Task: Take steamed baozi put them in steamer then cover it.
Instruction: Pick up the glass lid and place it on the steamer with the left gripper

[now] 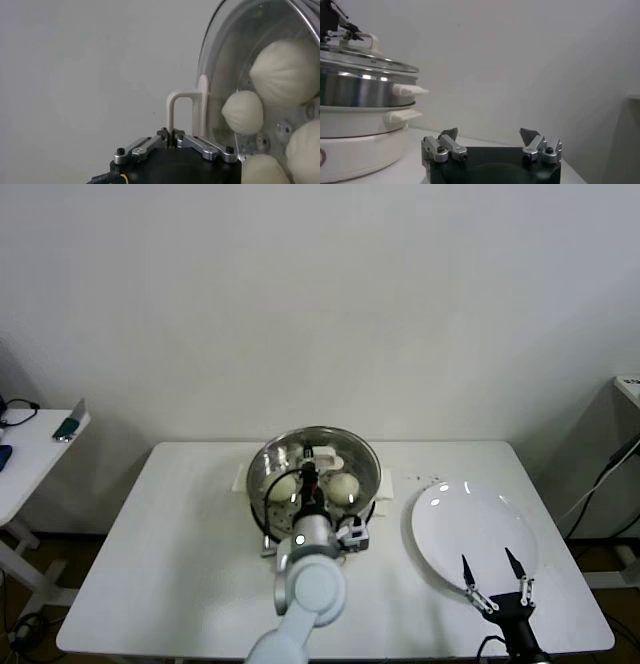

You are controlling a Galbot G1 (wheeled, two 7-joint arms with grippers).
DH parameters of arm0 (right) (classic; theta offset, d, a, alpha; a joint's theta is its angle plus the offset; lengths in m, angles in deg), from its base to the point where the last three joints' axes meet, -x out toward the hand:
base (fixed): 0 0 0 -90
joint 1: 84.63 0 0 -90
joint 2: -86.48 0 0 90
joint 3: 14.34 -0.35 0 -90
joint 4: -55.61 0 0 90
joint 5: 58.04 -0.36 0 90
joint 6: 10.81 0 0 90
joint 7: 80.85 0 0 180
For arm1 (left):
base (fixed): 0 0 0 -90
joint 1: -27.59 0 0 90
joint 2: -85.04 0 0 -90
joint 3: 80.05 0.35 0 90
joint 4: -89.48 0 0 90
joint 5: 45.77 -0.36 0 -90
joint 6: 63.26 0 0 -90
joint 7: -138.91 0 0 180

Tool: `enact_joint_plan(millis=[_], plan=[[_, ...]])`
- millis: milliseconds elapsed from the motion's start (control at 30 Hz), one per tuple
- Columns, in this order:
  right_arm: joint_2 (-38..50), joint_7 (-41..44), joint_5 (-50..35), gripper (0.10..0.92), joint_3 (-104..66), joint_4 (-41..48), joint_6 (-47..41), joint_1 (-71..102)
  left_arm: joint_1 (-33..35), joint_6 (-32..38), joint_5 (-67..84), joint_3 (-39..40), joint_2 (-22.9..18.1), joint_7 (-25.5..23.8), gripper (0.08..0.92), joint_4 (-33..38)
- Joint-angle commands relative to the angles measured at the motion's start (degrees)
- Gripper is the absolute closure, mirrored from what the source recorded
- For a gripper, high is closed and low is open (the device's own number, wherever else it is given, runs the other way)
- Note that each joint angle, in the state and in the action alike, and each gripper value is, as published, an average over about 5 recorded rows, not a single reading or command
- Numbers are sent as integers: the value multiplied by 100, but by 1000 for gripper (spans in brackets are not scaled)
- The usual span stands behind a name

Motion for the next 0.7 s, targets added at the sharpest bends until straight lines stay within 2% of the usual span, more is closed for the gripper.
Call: enact_joint_plan(millis=[33,700], plan=[[-3,-3,1,203,-1,3,16,0,8,2,-261,51,-283,12,851,-220],[-48,32,38,203,36,24,77,-9,-63,-58,35,-61,-208,253,851,-371]])
